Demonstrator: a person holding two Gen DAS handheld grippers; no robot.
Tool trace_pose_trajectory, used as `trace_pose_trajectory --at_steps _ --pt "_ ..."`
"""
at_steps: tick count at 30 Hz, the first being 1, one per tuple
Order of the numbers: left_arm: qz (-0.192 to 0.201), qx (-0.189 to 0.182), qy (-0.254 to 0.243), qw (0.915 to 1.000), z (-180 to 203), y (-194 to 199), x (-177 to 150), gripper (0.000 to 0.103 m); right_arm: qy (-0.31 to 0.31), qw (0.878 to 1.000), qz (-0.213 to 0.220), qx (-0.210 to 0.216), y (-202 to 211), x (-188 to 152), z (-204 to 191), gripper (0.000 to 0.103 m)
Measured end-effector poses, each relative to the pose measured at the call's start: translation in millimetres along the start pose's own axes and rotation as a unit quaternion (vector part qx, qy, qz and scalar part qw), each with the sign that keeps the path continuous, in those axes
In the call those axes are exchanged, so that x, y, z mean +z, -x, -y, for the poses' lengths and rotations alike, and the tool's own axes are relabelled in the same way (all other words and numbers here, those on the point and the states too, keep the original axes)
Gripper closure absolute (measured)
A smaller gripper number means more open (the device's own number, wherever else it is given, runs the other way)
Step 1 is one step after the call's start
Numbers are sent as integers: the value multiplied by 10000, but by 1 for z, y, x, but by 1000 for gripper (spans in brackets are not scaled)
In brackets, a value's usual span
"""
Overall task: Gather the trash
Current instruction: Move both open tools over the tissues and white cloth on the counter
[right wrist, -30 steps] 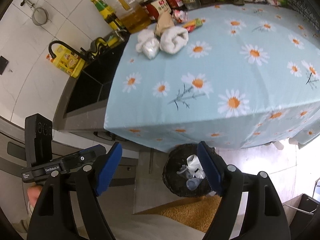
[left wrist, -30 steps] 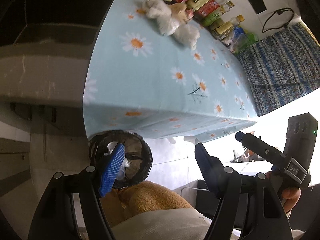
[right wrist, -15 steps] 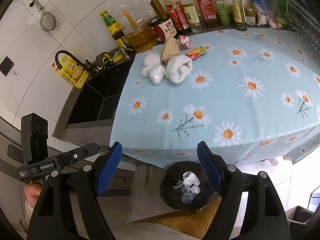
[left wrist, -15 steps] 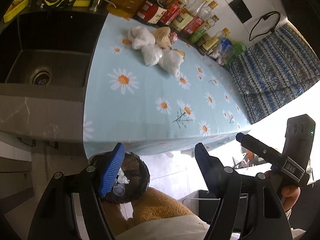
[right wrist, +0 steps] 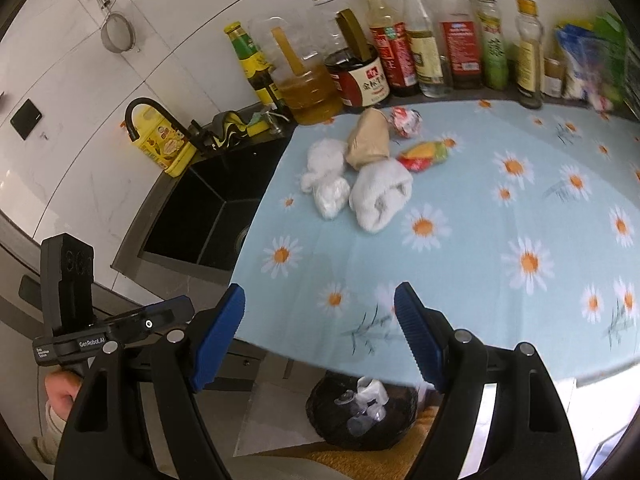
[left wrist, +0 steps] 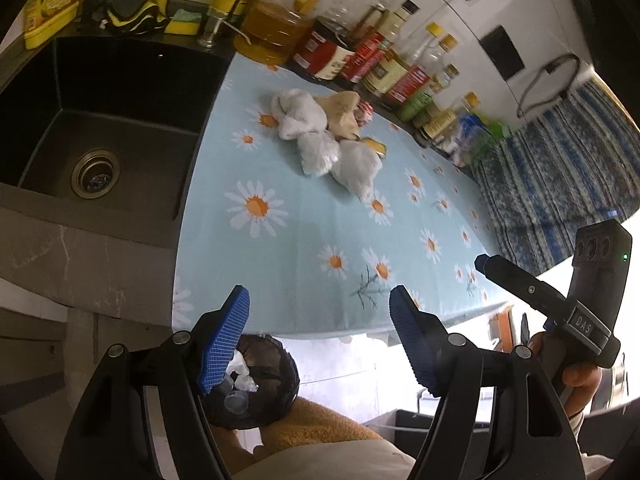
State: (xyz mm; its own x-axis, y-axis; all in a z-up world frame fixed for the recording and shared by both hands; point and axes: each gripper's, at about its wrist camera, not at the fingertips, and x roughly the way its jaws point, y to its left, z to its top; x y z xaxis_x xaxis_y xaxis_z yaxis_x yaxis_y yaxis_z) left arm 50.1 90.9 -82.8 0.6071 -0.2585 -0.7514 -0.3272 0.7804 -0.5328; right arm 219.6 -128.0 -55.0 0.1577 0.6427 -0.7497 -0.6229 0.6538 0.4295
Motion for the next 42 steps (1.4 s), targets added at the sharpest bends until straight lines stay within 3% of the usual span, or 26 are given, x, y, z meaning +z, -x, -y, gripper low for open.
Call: trace_pose_trajectory --at_steps 16,29,40,42 --pt "190 683 806 9942 16 -35 29 33 419 9960 -535 572 -69 81 67 32" --pt "260 1143 1303 9845 33 -54 34 33 641 9891 -905 972 -125 115 103 32" --pt "312 1395 1680 9754 34 -61 28 33 804 9820 -1362 1029 -169 119 105 48" --pt "315 1420 1732 9741 33 -61 28 33 844 9811 -1396 1037 -171 117 103 58"
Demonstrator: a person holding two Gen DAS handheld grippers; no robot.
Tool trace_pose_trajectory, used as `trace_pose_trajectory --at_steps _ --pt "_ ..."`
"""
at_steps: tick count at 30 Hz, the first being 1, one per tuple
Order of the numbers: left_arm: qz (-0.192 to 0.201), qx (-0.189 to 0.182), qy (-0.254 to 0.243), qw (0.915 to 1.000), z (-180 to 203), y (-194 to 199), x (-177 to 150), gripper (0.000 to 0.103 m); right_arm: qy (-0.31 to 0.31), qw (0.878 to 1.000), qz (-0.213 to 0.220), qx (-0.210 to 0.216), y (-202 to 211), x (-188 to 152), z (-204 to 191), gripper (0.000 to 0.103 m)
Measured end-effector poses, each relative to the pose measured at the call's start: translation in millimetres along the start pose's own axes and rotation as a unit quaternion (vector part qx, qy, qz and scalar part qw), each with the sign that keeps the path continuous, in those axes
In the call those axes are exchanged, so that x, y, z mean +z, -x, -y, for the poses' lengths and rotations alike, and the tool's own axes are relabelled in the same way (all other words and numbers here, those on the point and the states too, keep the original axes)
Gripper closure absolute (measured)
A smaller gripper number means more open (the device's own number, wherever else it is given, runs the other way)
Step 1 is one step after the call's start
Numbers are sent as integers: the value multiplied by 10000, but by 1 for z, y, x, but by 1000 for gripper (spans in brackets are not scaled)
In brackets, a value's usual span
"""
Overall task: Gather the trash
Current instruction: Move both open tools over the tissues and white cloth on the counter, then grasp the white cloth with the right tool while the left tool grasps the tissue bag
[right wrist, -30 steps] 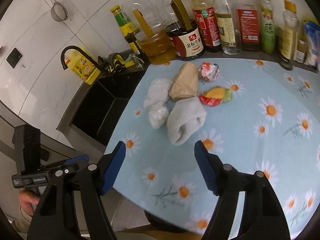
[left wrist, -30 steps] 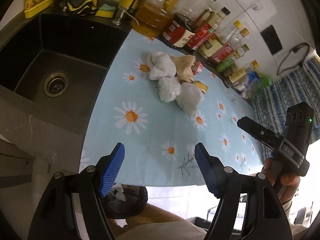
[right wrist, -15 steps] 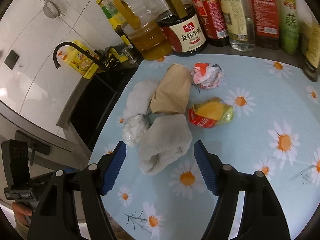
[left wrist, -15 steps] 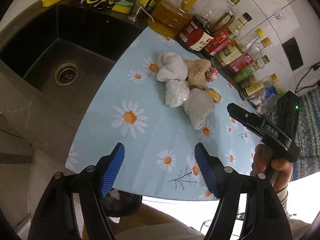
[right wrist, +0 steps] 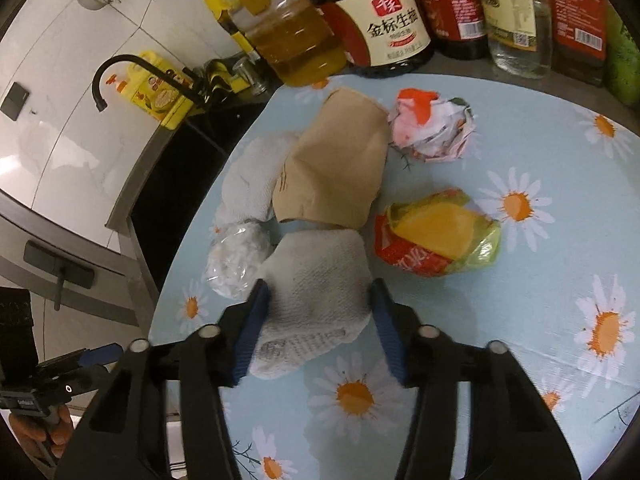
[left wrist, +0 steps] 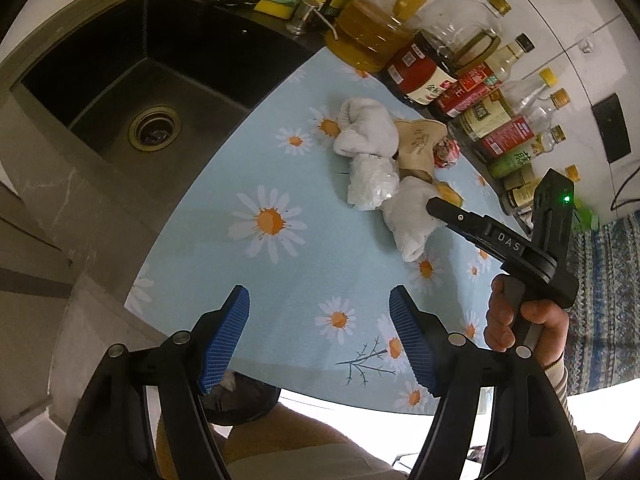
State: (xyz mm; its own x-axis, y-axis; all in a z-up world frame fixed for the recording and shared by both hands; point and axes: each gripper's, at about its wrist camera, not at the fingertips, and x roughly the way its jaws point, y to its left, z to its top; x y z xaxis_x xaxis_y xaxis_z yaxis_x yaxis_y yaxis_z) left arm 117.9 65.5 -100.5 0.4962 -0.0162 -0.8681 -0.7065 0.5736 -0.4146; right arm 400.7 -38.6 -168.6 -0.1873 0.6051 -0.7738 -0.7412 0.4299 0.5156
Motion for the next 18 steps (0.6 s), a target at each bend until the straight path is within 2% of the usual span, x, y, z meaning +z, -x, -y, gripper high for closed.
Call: trace_pose_trajectory --at_steps 1,3,6,18 --pt "2 12 14 10000 -1 0 0 33 42 10000 -27 -3 -2 0 -1 61" --pt "2 28 55 10000 -2 -1 -1 33 88 10000 -8 0 -1 -1 -4 73" --pt "-9 48 71 10000 -3 -3 -1 33 202 9998 54 -69 4 -2 -10 83" --pt "-84 -88 -221 9997 16 -13 9 33 141 9989 433 -101 49 -9 -12 86"
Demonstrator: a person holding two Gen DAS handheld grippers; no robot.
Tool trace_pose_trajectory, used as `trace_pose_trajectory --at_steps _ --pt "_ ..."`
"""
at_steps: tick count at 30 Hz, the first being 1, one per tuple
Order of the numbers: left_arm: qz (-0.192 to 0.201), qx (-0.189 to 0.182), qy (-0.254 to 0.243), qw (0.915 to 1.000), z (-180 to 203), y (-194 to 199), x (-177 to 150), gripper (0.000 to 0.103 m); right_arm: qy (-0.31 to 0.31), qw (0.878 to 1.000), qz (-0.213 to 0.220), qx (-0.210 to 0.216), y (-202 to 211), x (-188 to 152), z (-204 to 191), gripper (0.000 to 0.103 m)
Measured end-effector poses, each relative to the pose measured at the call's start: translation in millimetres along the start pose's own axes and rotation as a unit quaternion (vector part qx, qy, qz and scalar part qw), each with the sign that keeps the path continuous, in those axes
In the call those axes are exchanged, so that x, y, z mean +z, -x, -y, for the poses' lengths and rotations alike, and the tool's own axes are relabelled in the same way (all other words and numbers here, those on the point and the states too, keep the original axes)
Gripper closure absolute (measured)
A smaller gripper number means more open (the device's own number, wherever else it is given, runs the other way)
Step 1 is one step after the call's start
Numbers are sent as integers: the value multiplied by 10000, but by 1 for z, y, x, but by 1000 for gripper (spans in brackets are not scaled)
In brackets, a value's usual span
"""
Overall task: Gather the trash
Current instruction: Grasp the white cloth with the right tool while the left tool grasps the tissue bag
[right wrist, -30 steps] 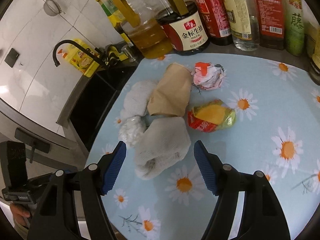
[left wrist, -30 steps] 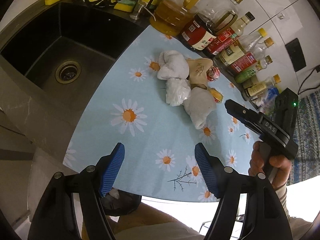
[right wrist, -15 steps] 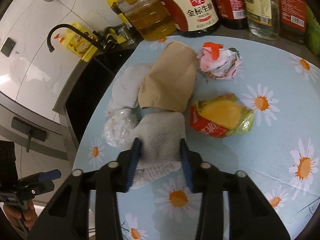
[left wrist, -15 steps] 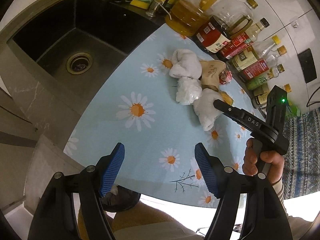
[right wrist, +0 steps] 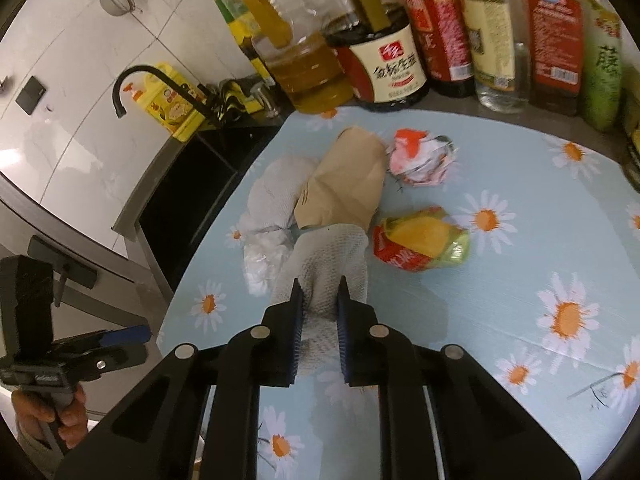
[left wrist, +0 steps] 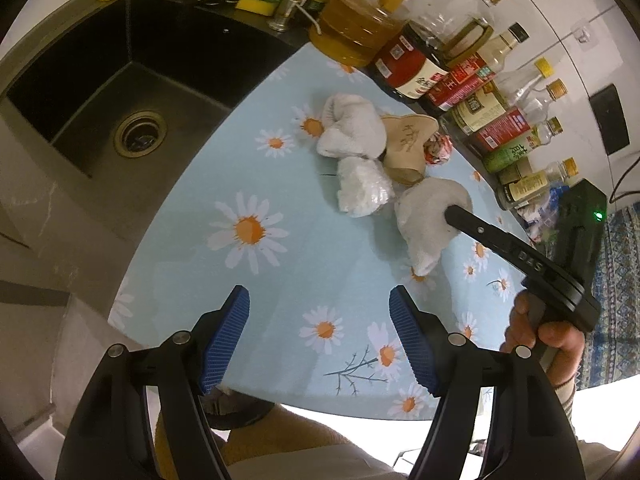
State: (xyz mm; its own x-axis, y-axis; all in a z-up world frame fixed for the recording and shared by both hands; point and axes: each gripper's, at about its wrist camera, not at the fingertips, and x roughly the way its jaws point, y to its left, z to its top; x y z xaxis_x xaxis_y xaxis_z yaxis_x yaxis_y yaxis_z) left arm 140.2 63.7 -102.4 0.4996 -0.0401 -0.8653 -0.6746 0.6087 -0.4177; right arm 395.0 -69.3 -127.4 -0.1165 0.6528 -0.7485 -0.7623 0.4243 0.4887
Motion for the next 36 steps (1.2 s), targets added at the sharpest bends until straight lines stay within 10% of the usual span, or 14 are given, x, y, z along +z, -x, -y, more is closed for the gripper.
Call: trace_pose_trajectory --at_steps 36 --pt "-432 791 -1317 9872 69 -102 84 23 -928 9937 590 -223 91 -70 65 86"
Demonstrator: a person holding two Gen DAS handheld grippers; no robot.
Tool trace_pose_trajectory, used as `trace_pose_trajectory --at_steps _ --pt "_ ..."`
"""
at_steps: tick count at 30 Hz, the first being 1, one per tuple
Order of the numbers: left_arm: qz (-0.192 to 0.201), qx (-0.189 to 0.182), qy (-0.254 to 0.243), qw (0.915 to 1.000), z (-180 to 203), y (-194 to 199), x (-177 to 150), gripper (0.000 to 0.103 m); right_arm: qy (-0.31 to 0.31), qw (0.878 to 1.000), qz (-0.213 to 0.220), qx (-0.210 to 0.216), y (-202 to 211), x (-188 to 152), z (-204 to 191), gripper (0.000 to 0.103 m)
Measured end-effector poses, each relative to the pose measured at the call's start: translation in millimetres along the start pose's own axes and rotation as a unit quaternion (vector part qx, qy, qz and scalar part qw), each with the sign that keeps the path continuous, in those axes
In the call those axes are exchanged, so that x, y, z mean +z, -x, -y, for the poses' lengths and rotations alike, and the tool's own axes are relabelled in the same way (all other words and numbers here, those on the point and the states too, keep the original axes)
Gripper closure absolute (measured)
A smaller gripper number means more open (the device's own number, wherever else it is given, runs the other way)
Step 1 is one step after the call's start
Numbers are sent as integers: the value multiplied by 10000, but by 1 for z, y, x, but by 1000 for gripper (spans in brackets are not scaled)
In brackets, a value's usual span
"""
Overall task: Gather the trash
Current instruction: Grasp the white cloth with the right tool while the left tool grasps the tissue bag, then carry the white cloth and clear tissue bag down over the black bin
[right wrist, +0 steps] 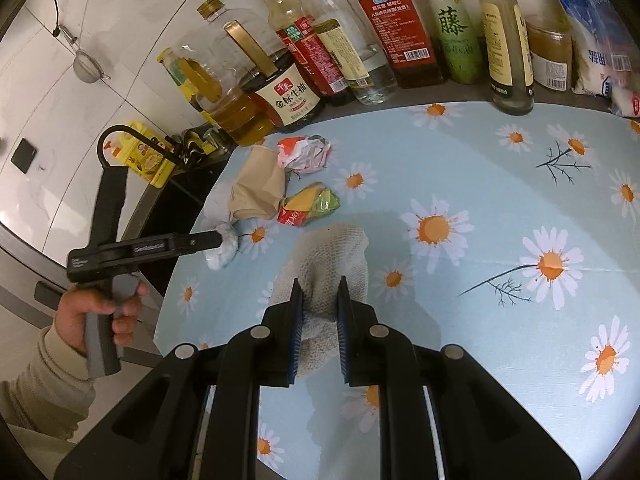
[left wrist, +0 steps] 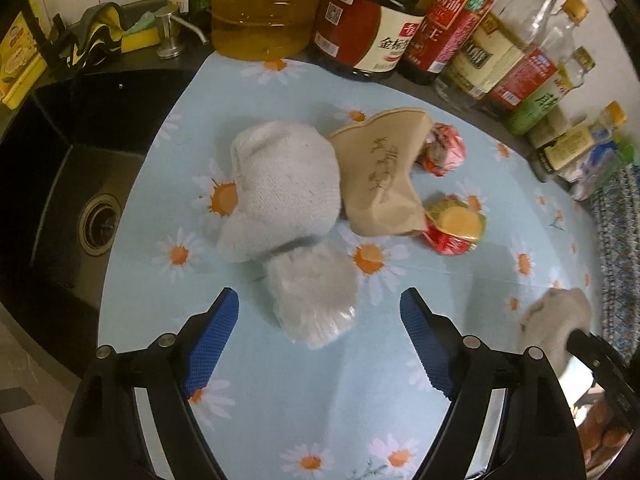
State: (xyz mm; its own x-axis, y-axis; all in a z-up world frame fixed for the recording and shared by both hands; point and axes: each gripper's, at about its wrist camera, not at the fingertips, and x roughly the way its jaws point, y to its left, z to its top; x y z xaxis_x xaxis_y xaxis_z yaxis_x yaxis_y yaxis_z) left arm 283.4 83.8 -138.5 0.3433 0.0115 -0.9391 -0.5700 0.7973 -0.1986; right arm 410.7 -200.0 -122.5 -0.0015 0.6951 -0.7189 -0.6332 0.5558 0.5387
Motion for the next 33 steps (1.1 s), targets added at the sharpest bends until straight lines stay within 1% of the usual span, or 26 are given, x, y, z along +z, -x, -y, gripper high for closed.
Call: trace_pose_trajectory --at_steps 3,5,7,9,15,20,27,30,33 --pt "-17 93 3 10000 -1 -10 6 25 -44 10000 -3 2 1 0 4 86" --pt "-53 130 19 9999 -2 -15 8 40 -60 10000 5 -11 2 -1 6 86" --pt "-27 138 -6 9999 -2 -16 9 45 -98 10000 3 -8 2 0 8 86" --pt "1 210 -22 9998 -3 -17 9 54 -99 9999 11 -26 3 -1 9 86" --pt "152 120 16 9998 -7 -7 3 54 -107 9999 47 -23 5 -6 5 86" --pt "184 -27 -17 9998 -8 5 -10 54 -98 9998 68 -130 7 -16 -6 86" --pt "257 -360 -214 9988 -11 23 -37 54 -130 9991 242 -312 18 -34 -27 86" --pt "334 -459 -338 9978 -13 32 -48 54 -148 9985 324 -417 23 -46 -40 86" --pt "376 -641 -435 9963 -16 42 -59 54 -178 9977 414 -501 27 -58 -54 86"
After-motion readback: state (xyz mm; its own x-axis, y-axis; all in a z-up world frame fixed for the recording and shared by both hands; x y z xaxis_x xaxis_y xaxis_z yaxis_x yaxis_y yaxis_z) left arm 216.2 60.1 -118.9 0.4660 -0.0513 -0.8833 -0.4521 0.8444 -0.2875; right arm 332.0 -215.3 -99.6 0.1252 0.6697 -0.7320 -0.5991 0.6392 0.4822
